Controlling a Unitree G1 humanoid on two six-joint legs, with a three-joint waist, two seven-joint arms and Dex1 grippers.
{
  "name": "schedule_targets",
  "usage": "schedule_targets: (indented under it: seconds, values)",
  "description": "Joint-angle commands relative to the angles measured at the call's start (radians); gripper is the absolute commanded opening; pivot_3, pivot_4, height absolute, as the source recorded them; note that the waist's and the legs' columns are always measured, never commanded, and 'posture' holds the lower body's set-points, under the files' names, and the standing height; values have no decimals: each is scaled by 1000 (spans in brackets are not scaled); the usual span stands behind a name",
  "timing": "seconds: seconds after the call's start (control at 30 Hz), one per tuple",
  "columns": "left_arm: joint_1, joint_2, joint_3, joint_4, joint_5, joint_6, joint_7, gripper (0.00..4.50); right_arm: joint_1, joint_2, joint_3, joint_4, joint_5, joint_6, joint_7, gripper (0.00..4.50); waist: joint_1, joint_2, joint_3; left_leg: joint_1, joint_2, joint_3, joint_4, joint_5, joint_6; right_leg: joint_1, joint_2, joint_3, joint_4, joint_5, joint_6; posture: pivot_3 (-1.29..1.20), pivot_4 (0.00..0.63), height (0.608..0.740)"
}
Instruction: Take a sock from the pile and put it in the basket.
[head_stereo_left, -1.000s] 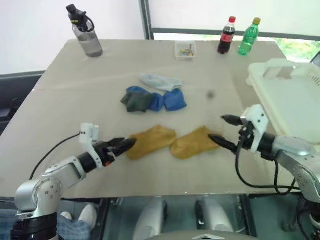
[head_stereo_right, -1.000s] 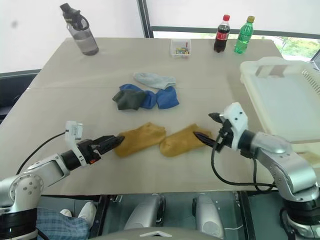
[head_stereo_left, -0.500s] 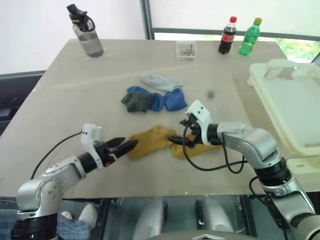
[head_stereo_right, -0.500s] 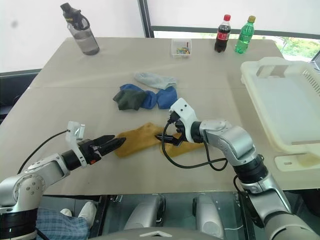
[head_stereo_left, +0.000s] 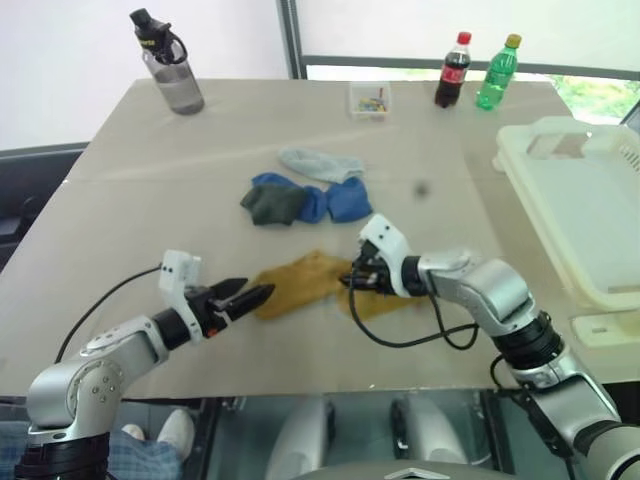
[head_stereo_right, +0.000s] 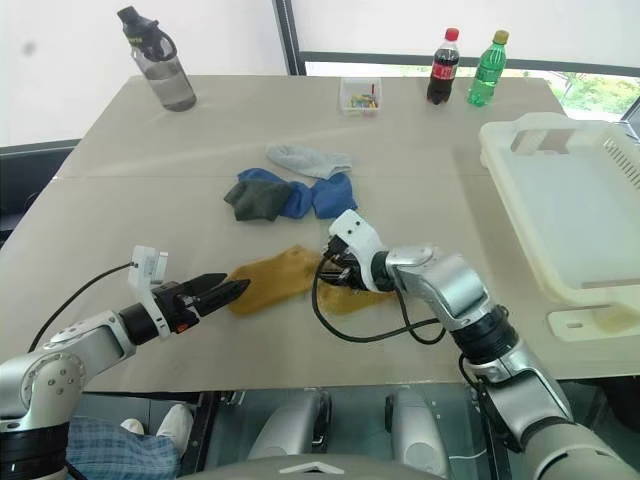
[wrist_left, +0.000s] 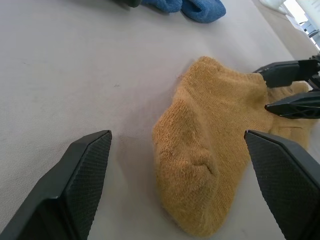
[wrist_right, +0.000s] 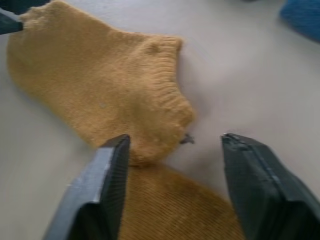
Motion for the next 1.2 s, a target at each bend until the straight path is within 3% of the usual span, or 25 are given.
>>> schedule_targets:
  seconds: [0.03, 0.63, 1.1, 1.2]
  values:
    - [27, 0, -12, 10, 11, 26, 7, 4500, -18, 17, -3, -31, -12, -6, 3, 29, 0, 0, 0, 0, 0, 0, 0, 0, 0, 0, 0, 0, 0, 0, 0, 0, 150, 740]
    - [29, 43, -79, 25, 98, 62, 43, 4500, -14, 38, -32, -30, -42, -1, -6, 29, -2, 5, -3, 2, 0, 0, -1, 0, 0, -1, 1, 1, 0, 0, 0, 0, 150, 740]
    - [-29, -23, -138, 7, 75, 107, 52, 4500, -13, 38, -34, -38, -40, -1, -7, 29, 4, 12, -7, 2, -1, 0, -1, 0, 0, 0, 0, 0, 0, 0, 0, 0, 150, 740]
    - [-39, -39, -139, -9, 60, 118, 49, 3328, -16, 40, -34, -37, -40, -2, -7, 0, 3, 12, -7, 2, -1, 0, -1, 0, 0, 0, 0, 0, 0, 0, 0, 0, 150, 740]
